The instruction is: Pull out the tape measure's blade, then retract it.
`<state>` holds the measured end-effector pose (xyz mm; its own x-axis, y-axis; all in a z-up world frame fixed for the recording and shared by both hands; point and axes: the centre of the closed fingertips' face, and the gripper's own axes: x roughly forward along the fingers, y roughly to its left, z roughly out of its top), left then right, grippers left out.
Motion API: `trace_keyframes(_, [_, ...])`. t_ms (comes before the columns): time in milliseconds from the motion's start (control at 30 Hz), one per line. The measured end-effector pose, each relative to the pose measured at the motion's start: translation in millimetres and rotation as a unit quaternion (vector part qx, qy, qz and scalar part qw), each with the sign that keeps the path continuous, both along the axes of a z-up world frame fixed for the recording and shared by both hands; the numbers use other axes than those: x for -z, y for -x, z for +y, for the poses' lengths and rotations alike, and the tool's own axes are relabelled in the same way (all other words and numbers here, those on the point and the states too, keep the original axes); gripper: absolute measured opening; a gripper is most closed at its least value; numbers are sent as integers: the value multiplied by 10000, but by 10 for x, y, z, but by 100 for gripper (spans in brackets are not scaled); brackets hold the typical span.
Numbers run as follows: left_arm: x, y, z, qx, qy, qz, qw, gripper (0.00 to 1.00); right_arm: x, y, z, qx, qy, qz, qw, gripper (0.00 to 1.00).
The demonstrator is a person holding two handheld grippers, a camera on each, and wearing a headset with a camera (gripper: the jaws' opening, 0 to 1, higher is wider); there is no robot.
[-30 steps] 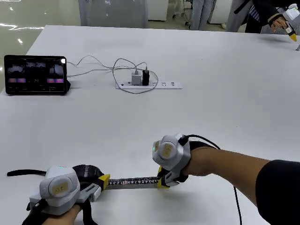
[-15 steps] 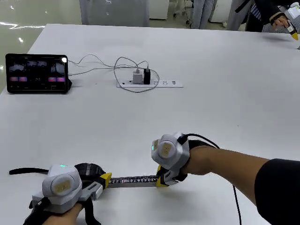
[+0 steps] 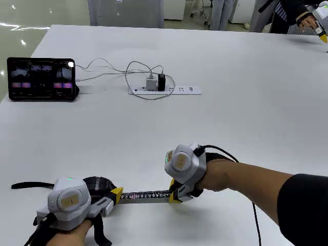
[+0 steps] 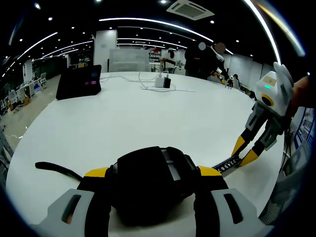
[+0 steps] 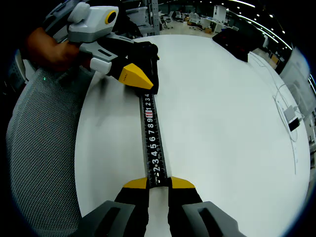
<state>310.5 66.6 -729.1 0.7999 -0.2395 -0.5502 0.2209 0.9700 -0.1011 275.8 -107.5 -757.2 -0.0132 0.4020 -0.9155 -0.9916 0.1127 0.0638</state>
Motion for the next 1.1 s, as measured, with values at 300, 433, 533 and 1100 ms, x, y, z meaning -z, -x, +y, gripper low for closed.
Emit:
trace_keyframes(300, [-5, 8, -5, 8, 27, -24, 10000, 64, 3, -2, 25, -26, 3, 2, 10000, 10])
trace_keyframes(433, [-5, 6, -7, 10, 28, -23, 10000, 64, 5, -3, 45, -42, -6, 11, 10000, 10])
trace_keyframes(533, [-9, 6, -7, 10, 37, 13, 10000, 64, 6, -2, 61, -46, 23, 5, 10000, 10])
trace_keyframes(1100, [1, 26, -14, 31, 73, 88, 9999, 64, 8, -7, 130, 26, -8, 64, 10000, 11])
